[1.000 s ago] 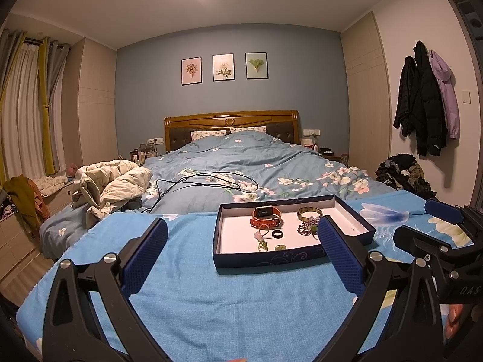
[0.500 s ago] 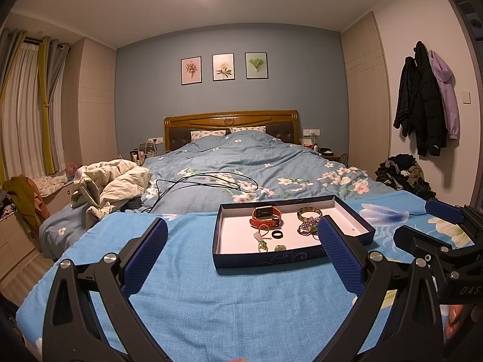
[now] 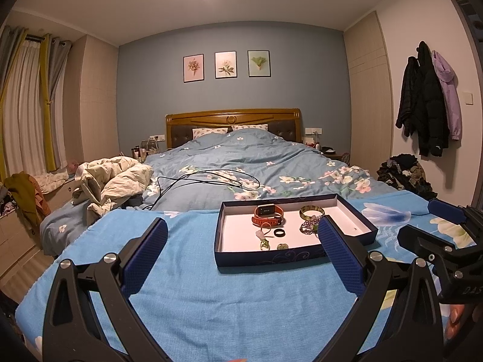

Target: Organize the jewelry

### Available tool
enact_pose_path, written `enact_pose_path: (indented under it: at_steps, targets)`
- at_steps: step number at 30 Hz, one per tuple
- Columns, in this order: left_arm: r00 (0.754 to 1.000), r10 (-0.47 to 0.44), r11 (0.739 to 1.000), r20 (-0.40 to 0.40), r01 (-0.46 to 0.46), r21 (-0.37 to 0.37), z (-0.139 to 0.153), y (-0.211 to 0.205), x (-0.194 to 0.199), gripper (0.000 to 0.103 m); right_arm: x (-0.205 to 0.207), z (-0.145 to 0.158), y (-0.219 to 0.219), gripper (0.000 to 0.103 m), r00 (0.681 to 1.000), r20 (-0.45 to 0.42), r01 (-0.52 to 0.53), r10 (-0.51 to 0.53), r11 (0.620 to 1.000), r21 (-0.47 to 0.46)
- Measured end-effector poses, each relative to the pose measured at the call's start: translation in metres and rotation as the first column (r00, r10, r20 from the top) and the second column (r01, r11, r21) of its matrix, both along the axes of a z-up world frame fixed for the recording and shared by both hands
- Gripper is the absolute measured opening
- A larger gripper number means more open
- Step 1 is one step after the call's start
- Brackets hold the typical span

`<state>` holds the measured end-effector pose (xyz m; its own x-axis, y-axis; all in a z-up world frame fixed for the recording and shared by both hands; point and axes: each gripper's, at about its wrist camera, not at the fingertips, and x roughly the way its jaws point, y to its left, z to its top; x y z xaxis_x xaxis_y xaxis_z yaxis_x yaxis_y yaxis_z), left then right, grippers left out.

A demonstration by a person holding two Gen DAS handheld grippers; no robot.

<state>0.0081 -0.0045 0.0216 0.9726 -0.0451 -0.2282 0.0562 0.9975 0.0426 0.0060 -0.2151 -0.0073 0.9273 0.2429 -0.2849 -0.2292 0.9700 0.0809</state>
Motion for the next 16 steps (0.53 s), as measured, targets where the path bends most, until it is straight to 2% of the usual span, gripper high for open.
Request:
enact_pose_path:
  at_steps: [8, 14, 16]
  targets:
    - [1.000, -0.010, 1.000, 0.004, 0.010, 0.015, -0.004, -0.006, 0.001, 0.098, 0.001, -0.002, 0.000, 0.096, 1.000, -0.008, 0.001, -0.001, 1.000, -0.006]
    - [0.997, -0.023, 1.000, -0.068, 0.022, -0.006, -0.014, -0.005, 0.013, 0.098, 0.006, -0.008, 0.003, 0.096, 0.999, -0.050, -0.013, 0.012, 0.999, -0.033]
    - [0.995, -0.025, 1.000, -0.093, 0.024, -0.010, -0.019, -0.003, 0.019, 0.098, 0.012, -0.013, 0.003, 0.096, 0.996, -0.088, -0.013, 0.007, 0.997, -0.071]
